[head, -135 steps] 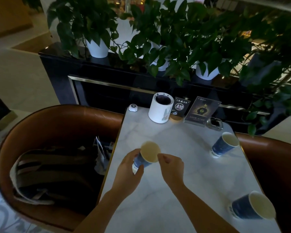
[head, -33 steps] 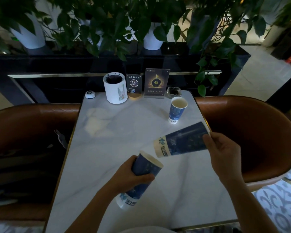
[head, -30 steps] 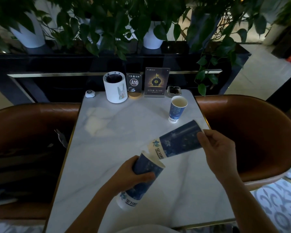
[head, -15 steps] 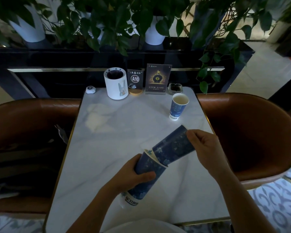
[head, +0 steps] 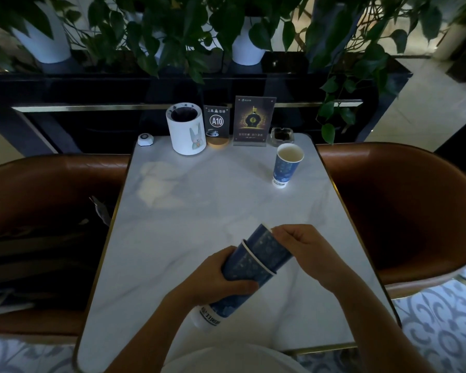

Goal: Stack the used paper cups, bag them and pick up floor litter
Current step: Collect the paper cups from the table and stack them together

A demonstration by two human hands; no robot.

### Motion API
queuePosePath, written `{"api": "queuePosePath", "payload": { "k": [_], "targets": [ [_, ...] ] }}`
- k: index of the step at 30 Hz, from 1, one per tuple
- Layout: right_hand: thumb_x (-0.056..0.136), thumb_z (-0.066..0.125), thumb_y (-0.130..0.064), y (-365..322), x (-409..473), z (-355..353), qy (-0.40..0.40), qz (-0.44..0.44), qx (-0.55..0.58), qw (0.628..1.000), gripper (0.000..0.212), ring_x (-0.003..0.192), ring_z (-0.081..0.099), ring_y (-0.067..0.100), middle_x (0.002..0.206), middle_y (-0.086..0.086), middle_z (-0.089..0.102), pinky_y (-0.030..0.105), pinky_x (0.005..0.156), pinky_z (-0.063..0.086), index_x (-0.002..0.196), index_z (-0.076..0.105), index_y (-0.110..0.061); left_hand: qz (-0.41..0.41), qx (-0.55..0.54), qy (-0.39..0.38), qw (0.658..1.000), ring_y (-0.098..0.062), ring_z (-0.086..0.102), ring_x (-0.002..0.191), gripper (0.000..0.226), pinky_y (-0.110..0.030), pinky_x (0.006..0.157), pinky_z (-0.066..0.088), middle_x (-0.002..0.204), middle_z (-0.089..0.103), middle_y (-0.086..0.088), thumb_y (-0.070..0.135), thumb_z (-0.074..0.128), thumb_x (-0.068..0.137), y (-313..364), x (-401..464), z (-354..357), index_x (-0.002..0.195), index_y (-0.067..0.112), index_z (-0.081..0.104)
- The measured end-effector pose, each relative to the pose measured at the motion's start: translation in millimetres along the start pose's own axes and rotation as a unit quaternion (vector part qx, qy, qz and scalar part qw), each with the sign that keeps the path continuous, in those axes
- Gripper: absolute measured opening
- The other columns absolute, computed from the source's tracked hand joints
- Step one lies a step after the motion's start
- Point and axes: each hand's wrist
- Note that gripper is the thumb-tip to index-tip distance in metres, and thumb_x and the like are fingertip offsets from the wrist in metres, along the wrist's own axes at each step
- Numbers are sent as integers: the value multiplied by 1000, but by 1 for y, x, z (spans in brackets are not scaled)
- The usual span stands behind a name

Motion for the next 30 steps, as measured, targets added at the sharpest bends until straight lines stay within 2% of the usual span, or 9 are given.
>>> {"api": "queuePosePath", "payload": {
  "k": [8,14,17,20,24,27,30],
  "targets": [
    [99,44,-20,2,2,7,-25,-6,3,1000,35,70,66,4,83,16,71,17,64,55,90,69,3,-8,-13,5,1000,-11,72,91,58,-43,82,61,105,74,6,52,81,61,1,-1,-1,113,34,62],
    [99,45,-25,6,0,20,-63,-3,-2,998,36,77,68,31,84,18,72,40,71,56,89,71,-3,-18,-34,-5,999,-15,72,92,60,-44,83,61,105,75,4,49,80,60,3,1,1,115,33,61],
    [99,45,-25,10,-3,25,-72,-1,-3,997,35,75,67,28,83,17,72,40,73,55,88,72,-5,-21,-42,-4,999,-17,72,91,57,-45,83,60,104,75,3,48,80,60,2,1,1,112,34,62],
    [99,45,-26,12,-3,28,-87,-4,-8,996,36,70,63,21,74,11,69,35,69,51,84,71,-6,-22,-46,0,999,-16,72,88,53,-41,80,60,101,75,2,46,79,60,2,0,1,109,33,63],
    [93,45,-43,12,0,32,-102,-14,-10,995,45,65,56,18,69,15,63,34,64,45,78,67,-6,-24,-59,10,998,-17,72,88,52,-41,80,59,100,75,1,41,79,60,1,2,0,109,32,64],
    [93,46,-48,13,3,32,-112,-21,-19,993,48,61,52,15,63,4,58,32,60,42,70,63,-9,-23,-56,19,998,-17,72,88,54,-40,80,60,99,75,2,42,80,59,0,4,-1,110,33,64],
    [93,45,-48,17,8,32,-120,-28,-36,992,55,59,44,16,62,8,51,33,58,35,72,56,2,-18,-58,31,998,-16,71,89,54,-38,79,59,100,75,3,41,80,58,-2,7,-3,109,33,64]
  ]
}}
Point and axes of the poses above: each hand's wrist, its own x-axis towards the middle knuckle, its own z-axis out of the palm, y = z × x
